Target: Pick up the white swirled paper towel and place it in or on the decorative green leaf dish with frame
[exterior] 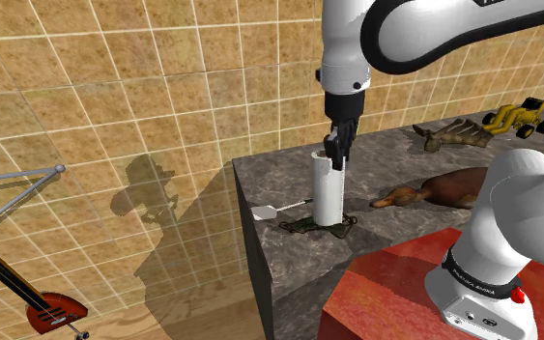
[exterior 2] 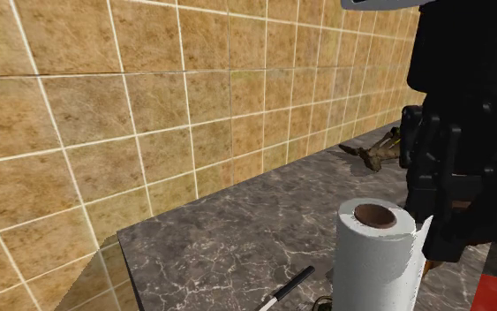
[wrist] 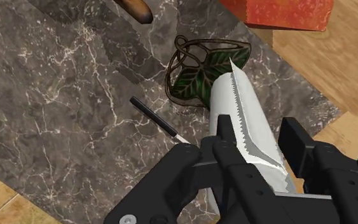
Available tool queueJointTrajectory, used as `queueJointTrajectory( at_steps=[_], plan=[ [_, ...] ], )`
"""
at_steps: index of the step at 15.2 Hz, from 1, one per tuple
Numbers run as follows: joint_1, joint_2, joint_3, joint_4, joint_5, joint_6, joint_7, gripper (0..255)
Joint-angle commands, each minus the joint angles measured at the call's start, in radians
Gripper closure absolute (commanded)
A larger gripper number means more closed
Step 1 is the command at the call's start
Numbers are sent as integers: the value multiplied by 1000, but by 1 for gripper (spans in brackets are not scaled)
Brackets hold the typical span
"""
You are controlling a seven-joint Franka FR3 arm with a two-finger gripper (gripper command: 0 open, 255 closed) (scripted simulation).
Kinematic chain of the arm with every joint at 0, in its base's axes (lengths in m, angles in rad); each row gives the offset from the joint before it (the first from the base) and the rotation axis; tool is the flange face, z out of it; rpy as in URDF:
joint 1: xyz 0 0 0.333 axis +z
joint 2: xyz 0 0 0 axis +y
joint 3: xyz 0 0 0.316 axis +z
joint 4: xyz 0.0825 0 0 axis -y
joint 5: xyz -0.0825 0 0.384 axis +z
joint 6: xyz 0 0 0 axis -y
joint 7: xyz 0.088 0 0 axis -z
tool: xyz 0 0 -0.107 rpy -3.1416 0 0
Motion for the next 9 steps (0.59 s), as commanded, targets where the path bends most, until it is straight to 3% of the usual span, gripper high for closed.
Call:
queueJointTrajectory(
  at_steps=[1,6,7,9],
  plan=[
    [0,3,1,-24,1,27,0,255],
    [0,10,2,-55,1,66,0,255],
    [0,10,2,-55,1,66,0,0],
    [-14,26,-66,-52,3,111,-91,0]
  ],
)
